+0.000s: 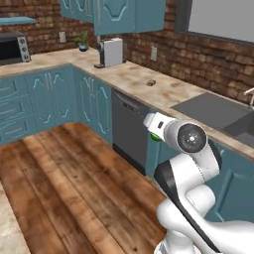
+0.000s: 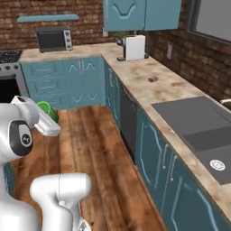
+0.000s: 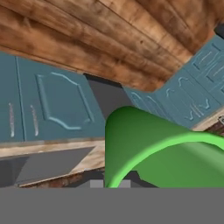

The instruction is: Move the cup from next to the sink to the open cabinet. Then, move the bowl with the bell pepper to the fridge to clear the area for faucet cleaning.

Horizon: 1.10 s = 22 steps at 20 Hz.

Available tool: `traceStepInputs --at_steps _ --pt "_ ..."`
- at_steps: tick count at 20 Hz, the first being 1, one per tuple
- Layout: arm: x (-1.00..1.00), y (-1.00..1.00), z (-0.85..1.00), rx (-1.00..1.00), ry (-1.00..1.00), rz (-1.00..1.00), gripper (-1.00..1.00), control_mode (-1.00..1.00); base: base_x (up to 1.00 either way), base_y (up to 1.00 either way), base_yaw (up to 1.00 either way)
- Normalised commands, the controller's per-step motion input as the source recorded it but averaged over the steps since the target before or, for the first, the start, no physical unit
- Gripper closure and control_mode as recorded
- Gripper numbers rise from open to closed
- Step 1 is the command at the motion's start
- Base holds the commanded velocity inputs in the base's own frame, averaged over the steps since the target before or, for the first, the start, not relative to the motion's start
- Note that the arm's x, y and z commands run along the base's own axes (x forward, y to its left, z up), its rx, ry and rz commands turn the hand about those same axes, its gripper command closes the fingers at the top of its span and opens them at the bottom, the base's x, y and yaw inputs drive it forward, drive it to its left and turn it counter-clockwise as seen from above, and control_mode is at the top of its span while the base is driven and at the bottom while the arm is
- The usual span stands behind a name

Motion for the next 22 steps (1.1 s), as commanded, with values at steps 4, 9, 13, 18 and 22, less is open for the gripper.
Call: traceStepInputs --at_steps 4,9,13,18,22 --pt "0.00 0.00 0.00 0.00 0.00 0.00 1.00 1.00 1.00 0.15 -0.32" --pt "0.00 0.00 0.00 0.00 0.00 0.00 1.00 1.00 1.00 0.22 -0.39" --pt "0.00 0.00 0.00 0.00 0.00 0.00 1.00 1.00 1.00 0.73 -0.26" --pt "0.00 0.00 0.00 0.00 0.00 0.00 1.00 1.00 1.00 0.93 -0.21" --pt "0.00 0.00 0.00 0.00 0.00 0.00 1.00 1.00 1.00 0.92 -0.23"
